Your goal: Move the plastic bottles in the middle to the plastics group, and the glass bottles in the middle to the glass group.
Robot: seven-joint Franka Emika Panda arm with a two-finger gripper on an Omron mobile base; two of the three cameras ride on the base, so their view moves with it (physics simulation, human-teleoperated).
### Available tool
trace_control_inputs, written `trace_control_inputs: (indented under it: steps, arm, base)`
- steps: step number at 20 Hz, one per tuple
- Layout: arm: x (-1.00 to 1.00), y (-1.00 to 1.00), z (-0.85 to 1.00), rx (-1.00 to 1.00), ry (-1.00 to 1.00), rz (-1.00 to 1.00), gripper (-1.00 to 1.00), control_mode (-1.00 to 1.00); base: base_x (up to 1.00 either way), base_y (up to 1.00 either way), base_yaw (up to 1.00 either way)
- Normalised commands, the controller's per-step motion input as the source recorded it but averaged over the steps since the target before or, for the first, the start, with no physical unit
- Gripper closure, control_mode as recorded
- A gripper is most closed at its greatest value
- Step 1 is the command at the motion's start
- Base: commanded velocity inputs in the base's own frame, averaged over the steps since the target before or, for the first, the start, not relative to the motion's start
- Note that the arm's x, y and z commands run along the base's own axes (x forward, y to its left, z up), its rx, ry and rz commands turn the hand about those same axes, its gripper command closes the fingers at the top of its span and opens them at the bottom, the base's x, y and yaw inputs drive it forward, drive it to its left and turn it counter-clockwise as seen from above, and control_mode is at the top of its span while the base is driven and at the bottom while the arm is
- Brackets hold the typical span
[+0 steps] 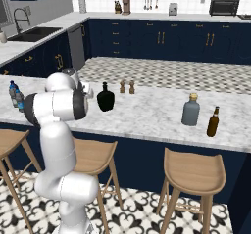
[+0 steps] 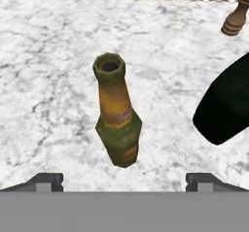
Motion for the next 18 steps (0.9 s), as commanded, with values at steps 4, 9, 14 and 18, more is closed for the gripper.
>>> trace_control_inputs:
  steps: [4,9,14,18]
  arm:
    - [0.15,0.04,0.00,-0.01,0.00,0.00,-1.00,-1.00]
    - [0.01,0.11,0.00,-0.03,0.00,0.00,-1.00,-1.00]
    - [0.00,0.01,-0.14,-0.01,0.00,0.00,-1.00,-1.00]
    - [0.13,0.00,-0.16,0.00,0.00,0.00,-1.00,-1.00]
  base:
    - [0.00,0.00,0.00]
    - [0.00,0.00,0.00]
    - [0.00,0.00,0.00]
    - [0.00,0.00,0.00]
